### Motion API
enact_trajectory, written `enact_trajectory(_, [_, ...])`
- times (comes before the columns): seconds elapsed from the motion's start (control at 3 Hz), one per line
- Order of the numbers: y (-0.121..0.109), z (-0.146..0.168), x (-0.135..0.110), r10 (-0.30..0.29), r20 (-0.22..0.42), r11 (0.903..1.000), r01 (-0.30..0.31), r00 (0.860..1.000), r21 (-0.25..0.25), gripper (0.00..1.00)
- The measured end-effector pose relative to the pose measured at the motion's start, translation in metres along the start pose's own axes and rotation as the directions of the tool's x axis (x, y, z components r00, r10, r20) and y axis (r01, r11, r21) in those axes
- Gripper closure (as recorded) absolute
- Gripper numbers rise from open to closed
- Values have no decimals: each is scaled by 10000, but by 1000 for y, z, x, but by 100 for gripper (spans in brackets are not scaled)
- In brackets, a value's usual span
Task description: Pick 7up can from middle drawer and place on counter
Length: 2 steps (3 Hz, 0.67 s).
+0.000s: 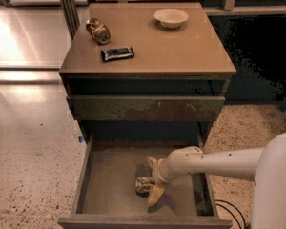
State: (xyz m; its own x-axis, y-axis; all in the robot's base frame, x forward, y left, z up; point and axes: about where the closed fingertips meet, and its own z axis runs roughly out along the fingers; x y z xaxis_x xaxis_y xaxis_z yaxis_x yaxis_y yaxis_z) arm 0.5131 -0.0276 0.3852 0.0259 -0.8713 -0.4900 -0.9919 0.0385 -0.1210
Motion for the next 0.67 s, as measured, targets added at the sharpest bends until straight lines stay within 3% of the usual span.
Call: enact_trajectory(0.67, [6,0,5,204,250,9998,-203,9995,-44,42])
